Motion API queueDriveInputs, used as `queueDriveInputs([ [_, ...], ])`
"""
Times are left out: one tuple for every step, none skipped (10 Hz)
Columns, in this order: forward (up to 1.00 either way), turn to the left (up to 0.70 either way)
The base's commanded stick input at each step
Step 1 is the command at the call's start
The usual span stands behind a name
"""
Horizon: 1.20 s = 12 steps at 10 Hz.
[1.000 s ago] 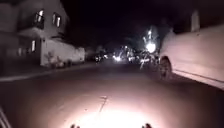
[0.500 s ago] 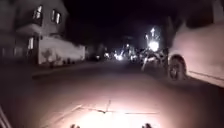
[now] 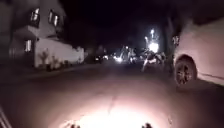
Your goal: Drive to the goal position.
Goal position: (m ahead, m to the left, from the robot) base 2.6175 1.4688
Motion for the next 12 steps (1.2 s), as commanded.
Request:
queueDriveInputs([
  [0.85, -0.3],
  [0.85, -0.21],
  [0.85, -0.13],
  [0.85, -0.04],
  [0.85, 0.0],
  [0.85, -0.07],
  [0.85, -0.2],
  [0.85, -0.32],
  [0.85, -0.31],
  [0.85, -0.28],
  [0.85, -0.24],
  [0.85, -0.14],
])
